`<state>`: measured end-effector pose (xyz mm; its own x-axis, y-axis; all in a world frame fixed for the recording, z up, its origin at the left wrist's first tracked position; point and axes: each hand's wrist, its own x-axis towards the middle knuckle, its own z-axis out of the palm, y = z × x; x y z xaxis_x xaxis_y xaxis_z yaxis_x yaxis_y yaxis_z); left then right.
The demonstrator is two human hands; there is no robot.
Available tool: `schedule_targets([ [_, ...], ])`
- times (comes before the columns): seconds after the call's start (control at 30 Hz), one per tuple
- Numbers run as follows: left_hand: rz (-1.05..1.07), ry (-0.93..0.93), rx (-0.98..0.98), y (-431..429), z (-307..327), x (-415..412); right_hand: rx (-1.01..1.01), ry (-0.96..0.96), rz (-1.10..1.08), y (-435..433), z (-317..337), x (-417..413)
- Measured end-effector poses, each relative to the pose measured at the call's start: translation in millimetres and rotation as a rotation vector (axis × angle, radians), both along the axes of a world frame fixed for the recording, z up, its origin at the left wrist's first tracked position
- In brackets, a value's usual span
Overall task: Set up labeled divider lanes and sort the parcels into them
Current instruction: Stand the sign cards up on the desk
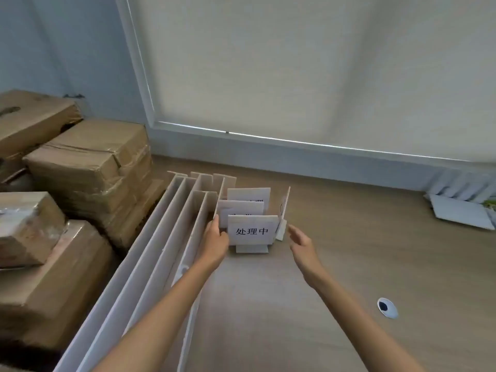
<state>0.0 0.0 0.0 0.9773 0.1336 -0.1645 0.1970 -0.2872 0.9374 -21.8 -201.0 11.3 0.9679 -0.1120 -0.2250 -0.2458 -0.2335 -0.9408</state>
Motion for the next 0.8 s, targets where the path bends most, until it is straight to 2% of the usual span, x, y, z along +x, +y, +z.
schedule_targets([
  [0.17, -0.025, 0.103, 0.016, -6.8, -73.4, 65.0, 0.035, 0.053, 0.052, 18.9, -35.7, 68.6],
  [0.3, -0.048, 0.115, 0.0, -16.7, -131.2, 102.5, -0.046, 0.006, 0.002, 20.4, -84.3, 108.6],
  [0.47, 0.002, 0.095, 0.0, -33.9, -122.0, 112.8, -0.145, 0.036, -0.07, 9.1, -123.4, 136.1],
  [0.8, -0.012, 0.068, -0.123, -30.6, -126.7, 147.7, -0.06, 0.063, -0.034, -5.1, -119.8, 165.4],
])
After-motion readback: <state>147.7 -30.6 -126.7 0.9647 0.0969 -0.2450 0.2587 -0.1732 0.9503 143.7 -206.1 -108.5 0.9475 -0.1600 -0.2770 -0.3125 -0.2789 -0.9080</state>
